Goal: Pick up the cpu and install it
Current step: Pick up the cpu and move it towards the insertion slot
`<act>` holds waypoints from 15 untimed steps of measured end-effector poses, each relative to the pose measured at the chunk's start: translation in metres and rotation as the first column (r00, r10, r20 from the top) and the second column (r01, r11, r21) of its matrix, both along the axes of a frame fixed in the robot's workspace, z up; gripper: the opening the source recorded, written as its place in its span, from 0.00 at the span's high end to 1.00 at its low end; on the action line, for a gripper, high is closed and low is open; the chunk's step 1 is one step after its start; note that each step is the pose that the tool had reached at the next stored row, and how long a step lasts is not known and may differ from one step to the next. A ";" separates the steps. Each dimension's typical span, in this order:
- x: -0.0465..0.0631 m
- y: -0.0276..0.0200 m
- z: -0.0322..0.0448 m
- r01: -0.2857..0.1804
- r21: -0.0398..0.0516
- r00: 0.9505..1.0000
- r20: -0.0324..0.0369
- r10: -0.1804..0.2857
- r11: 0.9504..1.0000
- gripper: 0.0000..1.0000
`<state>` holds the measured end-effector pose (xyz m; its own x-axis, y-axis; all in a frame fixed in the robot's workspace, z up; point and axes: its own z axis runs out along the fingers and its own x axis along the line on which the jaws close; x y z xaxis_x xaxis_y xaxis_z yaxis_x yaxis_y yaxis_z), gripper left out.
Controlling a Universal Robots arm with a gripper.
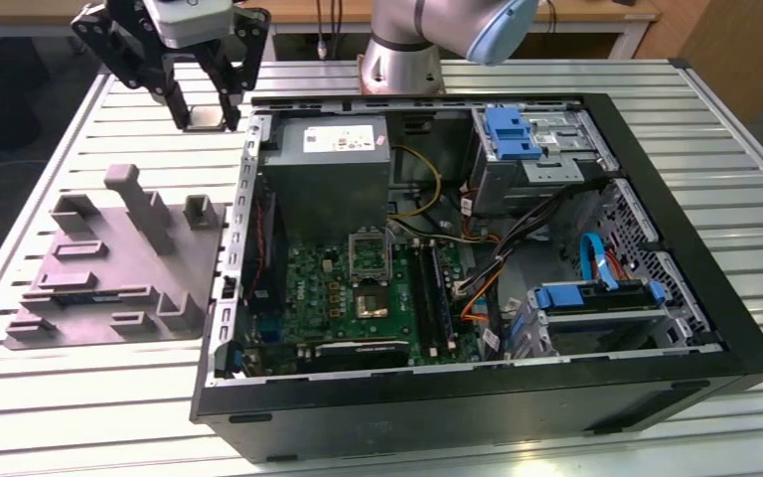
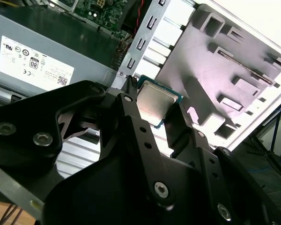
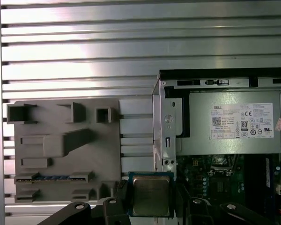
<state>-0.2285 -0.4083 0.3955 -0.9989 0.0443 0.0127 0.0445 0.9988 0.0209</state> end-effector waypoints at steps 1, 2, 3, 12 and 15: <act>0.001 0.0000 0.0000 0.000 0.000 1.000 0.000 0.000 1.000 0.53; 0.001 0.0000 0.0000 0.000 0.000 1.000 0.000 0.000 1.000 0.53; 0.002 0.0000 0.0000 0.000 0.000 1.000 0.000 0.000 1.000 0.53; 0.008 0.0000 0.0000 0.000 0.000 1.000 0.000 0.000 1.000 0.53; 0.009 0.0000 0.0000 0.000 0.000 1.000 0.000 0.000 1.000 0.53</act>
<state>-0.2192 -0.4083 0.3955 -0.9989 0.0443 0.0127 0.0445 0.9988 0.0209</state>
